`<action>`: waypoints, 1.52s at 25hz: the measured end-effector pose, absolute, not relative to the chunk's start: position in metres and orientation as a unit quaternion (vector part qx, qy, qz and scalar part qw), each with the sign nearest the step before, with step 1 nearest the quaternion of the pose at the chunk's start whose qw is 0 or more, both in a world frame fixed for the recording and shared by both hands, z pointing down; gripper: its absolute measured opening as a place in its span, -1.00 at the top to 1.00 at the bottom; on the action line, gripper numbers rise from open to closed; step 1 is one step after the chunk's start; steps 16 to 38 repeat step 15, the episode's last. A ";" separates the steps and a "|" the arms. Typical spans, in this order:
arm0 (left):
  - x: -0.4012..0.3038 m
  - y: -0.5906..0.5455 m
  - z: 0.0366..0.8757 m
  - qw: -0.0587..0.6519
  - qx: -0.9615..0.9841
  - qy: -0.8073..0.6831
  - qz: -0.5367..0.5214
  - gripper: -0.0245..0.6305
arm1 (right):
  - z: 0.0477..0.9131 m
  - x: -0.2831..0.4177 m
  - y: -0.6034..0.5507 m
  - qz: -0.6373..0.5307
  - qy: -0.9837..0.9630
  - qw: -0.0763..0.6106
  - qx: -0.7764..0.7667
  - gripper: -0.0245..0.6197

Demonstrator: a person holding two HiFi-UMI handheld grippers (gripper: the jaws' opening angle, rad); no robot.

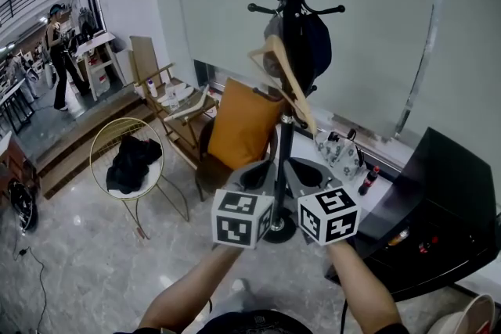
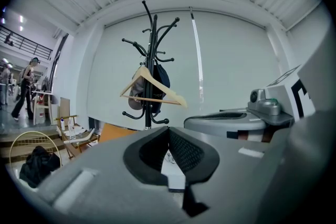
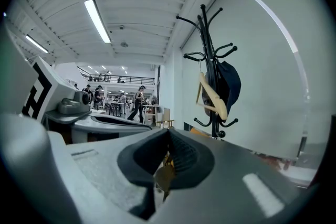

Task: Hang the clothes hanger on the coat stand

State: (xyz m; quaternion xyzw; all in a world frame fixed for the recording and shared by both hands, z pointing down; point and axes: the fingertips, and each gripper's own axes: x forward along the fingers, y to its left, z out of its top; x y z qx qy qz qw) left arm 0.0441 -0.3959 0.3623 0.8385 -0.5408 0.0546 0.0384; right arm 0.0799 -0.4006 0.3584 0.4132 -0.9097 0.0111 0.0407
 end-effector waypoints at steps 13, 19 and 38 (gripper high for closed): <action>0.038 -0.403 0.366 0.043 0.836 -0.544 0.055 0.91 | 0.363 0.075 -0.408 0.012 -0.911 0.049 0.408 0.92; 0.037 -0.405 0.366 0.044 0.836 -0.544 0.055 0.91 | 0.362 0.075 -0.409 0.011 -0.911 0.049 0.409 0.92; 0.037 -0.405 0.366 0.044 0.836 -0.544 0.055 0.91 | 0.362 0.075 -0.409 0.011 -0.911 0.049 0.409 0.92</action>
